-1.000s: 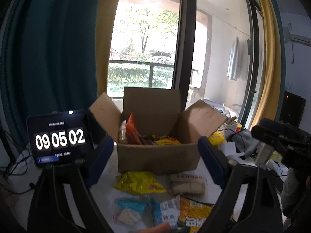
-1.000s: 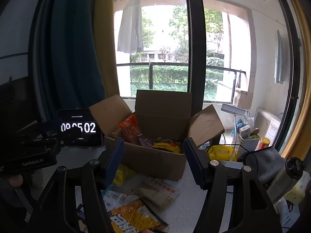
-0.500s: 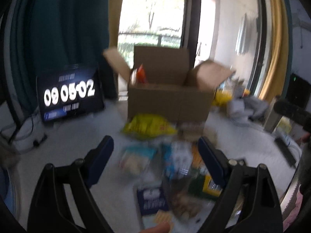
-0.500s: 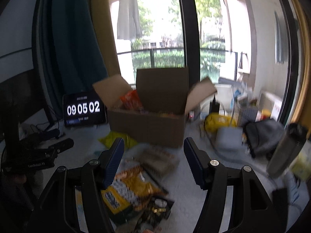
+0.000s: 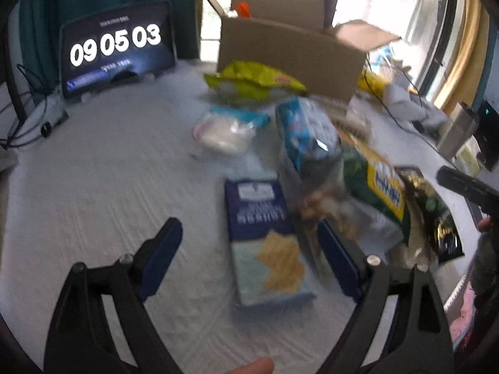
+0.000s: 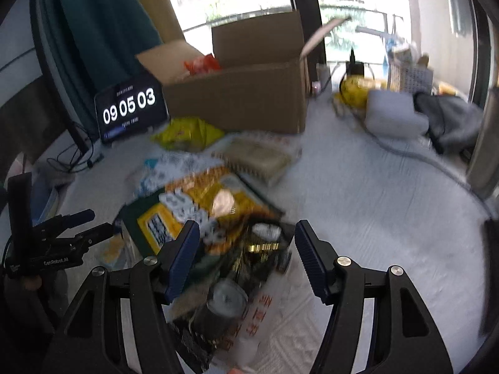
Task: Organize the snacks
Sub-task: 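Grasp the blue cracker box with the left gripper while the right grasps a black packet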
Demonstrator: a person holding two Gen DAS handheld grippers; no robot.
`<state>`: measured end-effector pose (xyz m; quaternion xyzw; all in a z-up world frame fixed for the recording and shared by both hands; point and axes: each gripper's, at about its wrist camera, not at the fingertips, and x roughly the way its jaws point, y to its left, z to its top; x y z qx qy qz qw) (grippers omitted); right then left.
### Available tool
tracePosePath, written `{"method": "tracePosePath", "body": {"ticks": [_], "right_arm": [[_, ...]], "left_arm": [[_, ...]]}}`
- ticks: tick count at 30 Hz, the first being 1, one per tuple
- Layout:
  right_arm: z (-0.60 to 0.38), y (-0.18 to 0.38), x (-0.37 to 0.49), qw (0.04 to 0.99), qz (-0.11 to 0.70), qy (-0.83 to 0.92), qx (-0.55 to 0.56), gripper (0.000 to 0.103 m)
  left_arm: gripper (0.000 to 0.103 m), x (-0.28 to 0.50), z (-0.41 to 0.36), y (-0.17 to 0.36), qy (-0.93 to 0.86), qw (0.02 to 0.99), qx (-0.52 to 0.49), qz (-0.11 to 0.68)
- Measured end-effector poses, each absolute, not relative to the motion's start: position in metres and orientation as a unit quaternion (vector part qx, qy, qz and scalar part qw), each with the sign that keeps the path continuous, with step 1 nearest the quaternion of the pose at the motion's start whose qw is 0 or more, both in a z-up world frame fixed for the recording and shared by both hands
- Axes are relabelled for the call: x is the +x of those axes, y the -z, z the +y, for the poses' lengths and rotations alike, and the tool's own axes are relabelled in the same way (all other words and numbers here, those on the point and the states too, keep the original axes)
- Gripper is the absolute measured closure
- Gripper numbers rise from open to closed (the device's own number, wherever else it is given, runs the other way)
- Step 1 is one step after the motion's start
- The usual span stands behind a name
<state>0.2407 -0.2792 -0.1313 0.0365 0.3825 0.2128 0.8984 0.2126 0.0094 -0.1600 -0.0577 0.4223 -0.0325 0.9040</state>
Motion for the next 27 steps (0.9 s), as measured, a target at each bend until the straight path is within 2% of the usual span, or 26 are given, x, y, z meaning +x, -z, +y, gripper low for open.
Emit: {"method": "tracePosePath", "body": {"ticks": [10,14,15,16,19,27], "right_arm": [[-0.284,0.163,0.237,0.872,0.436,-0.215,0.062,0.037],[-0.286,0.165,0.237,0.866,0.438,-0.230,0.071,0.049],[-0.285,0.164,0.238,0.865,0.438,-0.236,0.070,0.054],[-0.283,0.164,0.238,0.864,0.438,-0.239,0.066,0.056],[-0.279,0.163,0.239,0.863,0.438,-0.244,0.063,0.061],[-0.279,0.153,0.234,0.871,0.425,-0.241,0.052,0.066]], "left_arm": [[0.014,0.217,-0.003,0.185,0.021,0.889,-0.008,0.458],[0.016,0.217,-0.008,0.186,0.021,0.890,0.011,0.456],[0.021,0.218,-0.008,0.186,0.022,0.891,0.013,0.454],[0.031,0.218,-0.009,0.185,0.024,0.892,0.016,0.451],[0.049,0.221,-0.006,0.183,0.027,0.895,0.016,0.446],[0.052,0.221,0.009,0.175,0.034,0.895,-0.022,0.443]]}}
